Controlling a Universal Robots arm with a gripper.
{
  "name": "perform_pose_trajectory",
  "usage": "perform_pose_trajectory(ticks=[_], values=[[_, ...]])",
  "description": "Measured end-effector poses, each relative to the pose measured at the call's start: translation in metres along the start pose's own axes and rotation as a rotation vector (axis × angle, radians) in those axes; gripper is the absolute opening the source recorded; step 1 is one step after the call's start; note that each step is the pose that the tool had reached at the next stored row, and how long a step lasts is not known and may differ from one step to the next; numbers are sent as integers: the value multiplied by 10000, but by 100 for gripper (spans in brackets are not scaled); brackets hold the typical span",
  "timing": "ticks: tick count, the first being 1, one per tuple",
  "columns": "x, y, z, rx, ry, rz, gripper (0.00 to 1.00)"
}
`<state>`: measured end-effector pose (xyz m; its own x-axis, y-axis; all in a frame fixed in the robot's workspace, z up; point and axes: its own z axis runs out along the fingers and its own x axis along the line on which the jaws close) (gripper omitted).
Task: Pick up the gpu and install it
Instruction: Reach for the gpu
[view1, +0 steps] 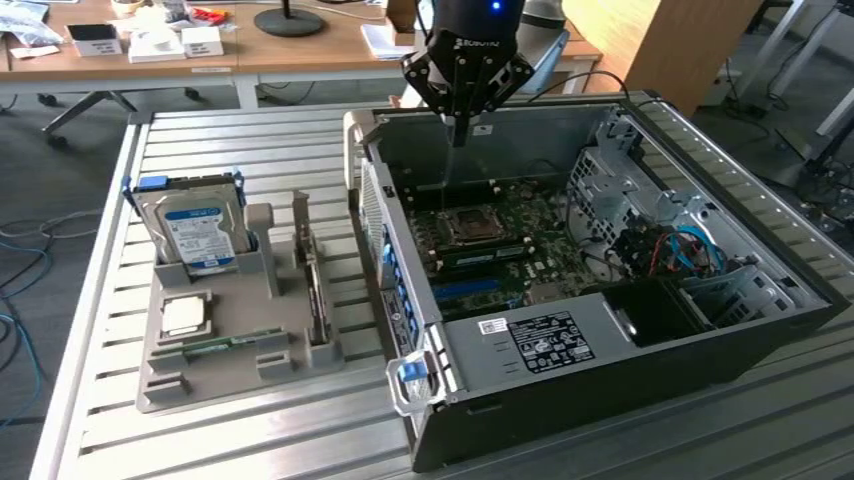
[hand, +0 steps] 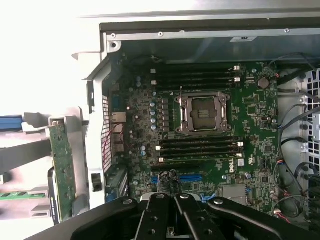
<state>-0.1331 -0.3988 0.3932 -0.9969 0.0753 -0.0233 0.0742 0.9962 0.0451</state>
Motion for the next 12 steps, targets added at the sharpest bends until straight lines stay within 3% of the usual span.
perform_pose_trajectory(ticks=[12], values=[[16, -2, -1, 0, 0, 0, 11]])
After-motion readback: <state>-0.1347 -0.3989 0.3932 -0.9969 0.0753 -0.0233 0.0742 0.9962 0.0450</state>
